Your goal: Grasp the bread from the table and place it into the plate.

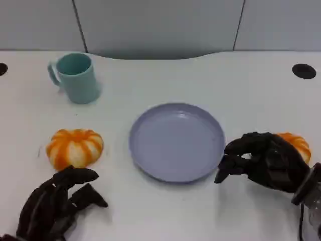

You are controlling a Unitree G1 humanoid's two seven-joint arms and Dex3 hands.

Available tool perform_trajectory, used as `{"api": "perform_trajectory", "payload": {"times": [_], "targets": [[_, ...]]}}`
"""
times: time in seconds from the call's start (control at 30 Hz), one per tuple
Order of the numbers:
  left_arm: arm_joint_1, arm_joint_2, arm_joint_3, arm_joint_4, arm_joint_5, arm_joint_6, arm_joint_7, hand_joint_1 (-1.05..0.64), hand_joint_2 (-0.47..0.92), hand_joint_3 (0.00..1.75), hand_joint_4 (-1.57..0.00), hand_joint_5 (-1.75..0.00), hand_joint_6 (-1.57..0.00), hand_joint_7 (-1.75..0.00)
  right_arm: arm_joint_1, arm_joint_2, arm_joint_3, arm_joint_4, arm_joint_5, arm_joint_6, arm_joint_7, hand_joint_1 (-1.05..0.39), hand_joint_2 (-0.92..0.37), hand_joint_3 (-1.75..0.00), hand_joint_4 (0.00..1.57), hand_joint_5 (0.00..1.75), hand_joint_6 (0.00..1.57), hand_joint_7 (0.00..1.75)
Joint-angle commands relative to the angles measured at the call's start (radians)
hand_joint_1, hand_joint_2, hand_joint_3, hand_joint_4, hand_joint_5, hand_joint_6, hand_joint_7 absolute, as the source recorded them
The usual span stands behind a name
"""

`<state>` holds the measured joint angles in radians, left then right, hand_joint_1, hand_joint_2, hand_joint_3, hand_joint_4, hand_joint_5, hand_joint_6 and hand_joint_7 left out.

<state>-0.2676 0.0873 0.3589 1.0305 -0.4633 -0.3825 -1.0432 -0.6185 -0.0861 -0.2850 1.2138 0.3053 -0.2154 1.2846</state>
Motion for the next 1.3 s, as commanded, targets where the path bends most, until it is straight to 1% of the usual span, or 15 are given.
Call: {"api": "perform_trajectory", "payload": {"times": [0.03,0.13,0.17,0.2,0.4,0.47,0.57,0.67,0.73,0.8,0.9,0.97,1.0,1.17,1.3], "targets": [[-0.009,0.023,0.011,0.013,0.000,0.003,0.001,-0.91,0.92,0.46,-0.57,-1.42,-0.75,-0.75,-0.027,-0.021,-0.017,0.005,0.020,0.049,0.023,-0.44,-0.91,0.00,0.82,0.90,1.16,0.01],[-0.006,0.021,0.014,0.007,0.003,-0.020,0.010,-0.91,0.92,0.46,-0.57,-1.42,-0.75,-0.75,-0.022,-0.020,-0.034,0.009,0.029,0.057,0.003,-0.43,-0.91,0.00,0.81,0.92,1.16,0.01],[-0.003,0.020,0.014,0.000,0.008,-0.039,0.023,-0.89,0.92,0.45,-0.58,-1.41,-0.74,-0.73,-0.019,-0.018,-0.046,0.013,0.040,0.058,-0.007,-0.48,-0.87,0.00,0.82,1.19,1.20,0.02],[0.005,0.018,0.013,-0.022,0.016,-0.066,0.042,-0.88,0.92,0.43,-0.57,-1.40,-0.73,-0.71,-0.017,-0.021,-0.053,0.010,0.046,0.059,-0.016,-0.49,-0.87,-0.01,0.81,1.31,1.20,0.01],[0.048,0.001,0.007,-0.203,0.022,-0.165,0.132,-0.69,0.92,0.19,-0.51,-1.35,-0.69,-0.58,-0.001,-0.025,-0.087,0.020,0.067,0.029,-0.004,-0.51,-0.89,-0.01,0.73,1.57,1.18,0.00],[0.075,0.012,-0.017,-0.283,0.096,-0.272,0.196,-0.67,0.92,0.13,-0.52,-1.33,-0.70,-0.57,0.000,-0.031,-0.089,0.023,0.067,0.040,0.007,-0.51,-0.89,0.00,0.70,1.65,1.18,0.00],[0.114,0.025,-0.046,-0.394,0.172,-0.353,0.277,-0.65,0.92,0.04,-0.57,-1.19,-0.72,-0.51,0.003,-0.033,-0.095,0.026,0.069,0.034,0.030,-0.50,-0.87,0.00,0.69,1.69,1.18,0.00],[0.115,0.048,-0.051,-0.450,0.289,-0.502,0.386,-0.61,0.89,0.00,-0.56,-0.97,-0.76,-0.30,0.004,-0.039,-0.086,0.024,0.058,0.028,0.044,-0.47,-0.88,-0.01,0.66,1.68,1.16,0.01],[0.073,0.098,-0.027,-0.428,0.505,-0.632,0.549,-0.69,0.91,0.02,-0.46,-0.71,-0.69,-0.08,0.004,-0.047,-0.073,0.018,0.044,0.032,0.031,-0.49,-0.90,-0.01,0.66,1.66,1.18,0.02],[0.037,0.148,-0.016,-0.399,0.723,-0.687,0.730,-0.77,0.92,0.06,-0.31,-0.55,-0.55,-0.02,0.007,-0.046,-0.074,0.016,0.047,0.033,0.025,-0.49,-0.90,-0.01,0.65,1.67,1.18,0.01],[-0.045,0.249,-0.105,-0.312,1.035,-0.583,1.065,-0.91,0.92,0.16,-0.13,-0.39,-0.33,0.00,0.006,-0.047,-0.064,0.014,0.041,0.040,0.019,-0.50,-0.90,0.00,0.64,1.67,1.19,0.02],[-0.121,0.300,-0.206,-0.202,1.185,-0.469,1.269,-0.97,0.92,0.18,-0.06,-0.34,-0.25,0.00,0.015,-0.041,-0.072,0.013,0.050,0.035,0.018,-0.48,-0.89,0.00,0.64,1.68,1.19,0.01],[-0.157,0.316,-0.254,-0.148,1.235,-0.422,1.341,-0.99,0.92,0.18,-0.02,-0.29,-0.20,0.00,0.019,-0.041,-0.074,0.014,0.052,0.035,0.017,-0.48,-0.88,0.00,0.67,1.60,1.19,0.01],[-0.284,0.345,-0.423,0.048,1.348,-0.298,1.540,-1.04,0.92,0.19,0.00,-0.11,-0.13,0.00,0.034,-0.048,-0.057,0.005,0.037,0.038,-0.004,-0.51,-0.88,0.00,0.74,1.44,1.20,0.01],[-0.370,0.337,-0.541,0.188,1.355,-0.225,1.608,-1.05,0.92,0.19,0.00,-0.01,-0.11,0.00,0.042,-0.035,-0.081,0.018,0.075,0.049,0.036,-0.44,-0.89,0.00,0.70,1.63,1.20,0.01]]}}
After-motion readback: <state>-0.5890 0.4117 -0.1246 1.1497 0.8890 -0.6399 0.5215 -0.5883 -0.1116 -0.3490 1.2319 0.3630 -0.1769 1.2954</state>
